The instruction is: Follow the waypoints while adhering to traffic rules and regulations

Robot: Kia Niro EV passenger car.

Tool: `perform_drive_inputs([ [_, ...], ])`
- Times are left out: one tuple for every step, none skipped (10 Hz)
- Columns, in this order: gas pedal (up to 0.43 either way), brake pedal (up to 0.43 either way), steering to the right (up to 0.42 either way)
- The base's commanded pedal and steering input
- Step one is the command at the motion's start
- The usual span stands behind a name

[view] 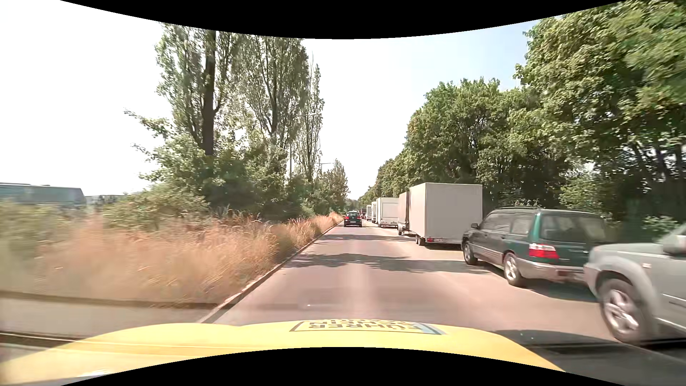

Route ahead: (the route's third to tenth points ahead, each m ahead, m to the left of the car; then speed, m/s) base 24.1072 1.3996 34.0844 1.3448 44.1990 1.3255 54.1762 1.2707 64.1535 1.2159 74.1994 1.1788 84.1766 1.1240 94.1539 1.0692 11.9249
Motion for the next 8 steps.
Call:
perform_drive_inputs([
  [0.047, 0.0, 0.003],
  [0.047, 0.0, 0.003],
  [0.047, 0.0, 0.003],
  [0.047, 0.0, 0.003],
  [0.047, 0.0, 0.003],
  [0.047, 0.0, 0.003],
  [0.047, 0.0, 0.003],
  [0.047, 0.0, 0.003],
])
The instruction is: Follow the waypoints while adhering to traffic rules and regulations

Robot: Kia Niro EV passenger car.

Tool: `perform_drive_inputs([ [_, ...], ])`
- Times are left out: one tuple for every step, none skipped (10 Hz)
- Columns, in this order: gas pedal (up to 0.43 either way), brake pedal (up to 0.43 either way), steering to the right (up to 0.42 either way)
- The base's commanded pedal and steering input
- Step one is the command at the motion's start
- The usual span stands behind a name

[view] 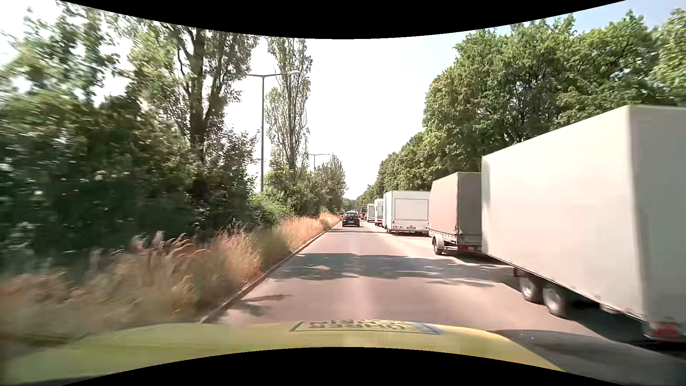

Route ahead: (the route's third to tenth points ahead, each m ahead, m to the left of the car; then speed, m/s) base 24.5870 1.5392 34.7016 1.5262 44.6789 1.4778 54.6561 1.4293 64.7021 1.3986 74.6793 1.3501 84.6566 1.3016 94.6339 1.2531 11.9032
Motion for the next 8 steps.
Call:
perform_drive_inputs([
  [0.047, 0.0, 0.003],
  [0.047, 0.0, 0.002],
  [0.047, 0.0, 0.001],
  [0.039, 0.0, 0.001],
  [0.039, 0.0, 0.001],
  [0.047, 0.0, 0.001],
  [0.047, 0.0, 0.001],
  [0.059, 0.0, 0.0],
])
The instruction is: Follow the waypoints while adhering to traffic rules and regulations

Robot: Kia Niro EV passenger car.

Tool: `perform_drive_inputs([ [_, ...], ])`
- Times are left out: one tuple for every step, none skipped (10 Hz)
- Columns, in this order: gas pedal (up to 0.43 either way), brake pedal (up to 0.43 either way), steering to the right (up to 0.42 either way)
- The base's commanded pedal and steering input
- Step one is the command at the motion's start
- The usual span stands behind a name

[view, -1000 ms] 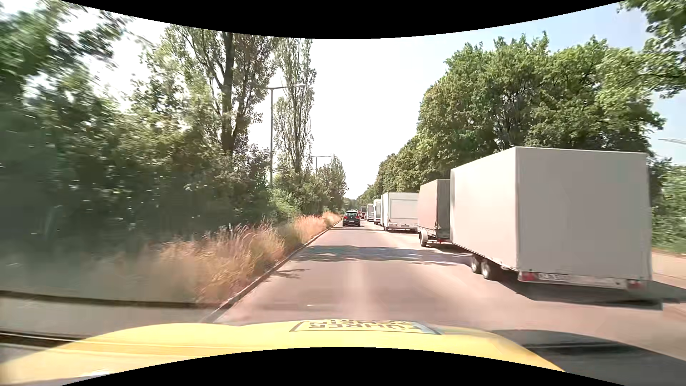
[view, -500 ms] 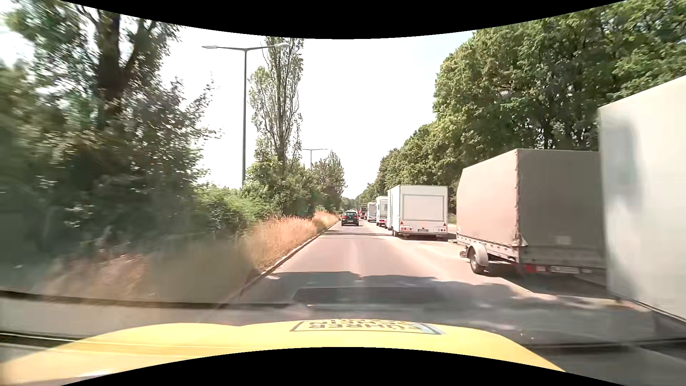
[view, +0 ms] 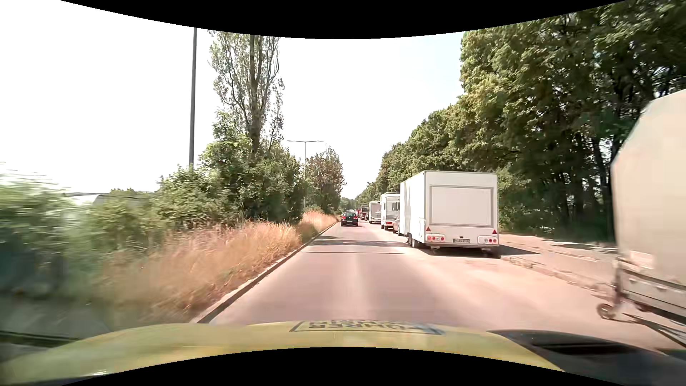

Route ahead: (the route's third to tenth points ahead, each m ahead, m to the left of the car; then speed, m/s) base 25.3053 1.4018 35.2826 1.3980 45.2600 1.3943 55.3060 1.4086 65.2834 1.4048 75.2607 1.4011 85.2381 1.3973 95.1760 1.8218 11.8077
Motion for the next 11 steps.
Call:
perform_drive_inputs([
  [0.067, 0.0, -0.001],
  [0.079, 0.0, -0.002],
  [0.079, 0.0, -0.003],
  [0.079, 0.0, -0.003],
  [0.079, 0.0, -0.003],
  [0.079, 0.0, 0.0],
  [0.079, 0.0, 0.001],
  [0.079, 0.0, 0.002],
  [0.079, 0.0, 0.002],
  [0.079, 0.0, 0.002],
  [0.079, 0.0, 0.002],
])
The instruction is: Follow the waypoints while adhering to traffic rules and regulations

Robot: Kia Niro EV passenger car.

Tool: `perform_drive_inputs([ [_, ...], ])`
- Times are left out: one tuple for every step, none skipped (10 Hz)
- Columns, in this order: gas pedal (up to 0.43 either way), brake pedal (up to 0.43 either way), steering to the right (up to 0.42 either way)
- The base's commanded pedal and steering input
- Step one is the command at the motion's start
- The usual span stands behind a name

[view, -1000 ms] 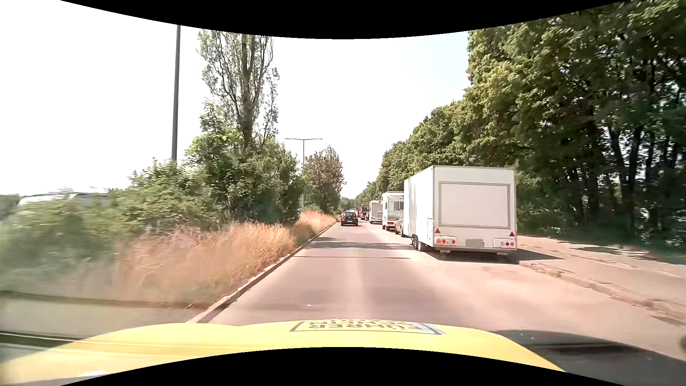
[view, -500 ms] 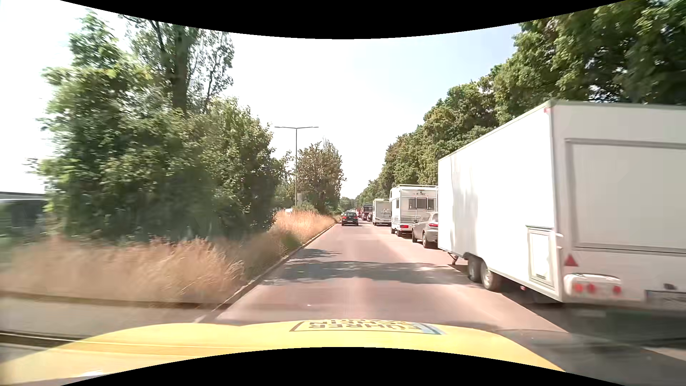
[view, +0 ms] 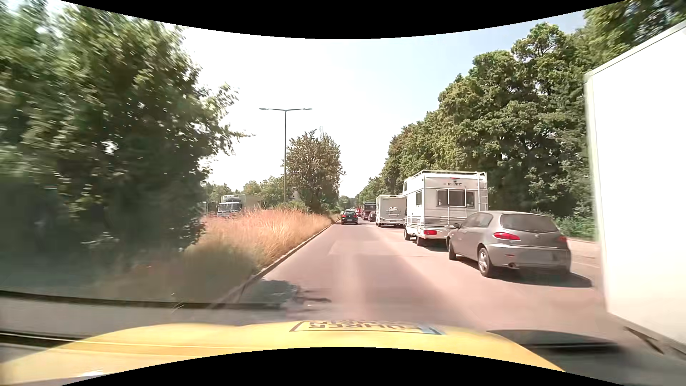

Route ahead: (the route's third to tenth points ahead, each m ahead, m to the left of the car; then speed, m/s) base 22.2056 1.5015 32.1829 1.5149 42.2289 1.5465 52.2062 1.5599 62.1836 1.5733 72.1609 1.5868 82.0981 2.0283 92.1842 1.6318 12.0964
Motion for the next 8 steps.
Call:
perform_drive_inputs([
  [0.079, 0.0, 0.002],
  [0.079, 0.0, 0.002],
  [0.079, 0.0, 0.002],
  [0.067, 0.0, 0.001],
  [0.047, 0.0, 0.001],
  [0.028, 0.0, 0.001],
  [0.028, 0.0, 0.001],
  [0.028, 0.0, 0.001],
])
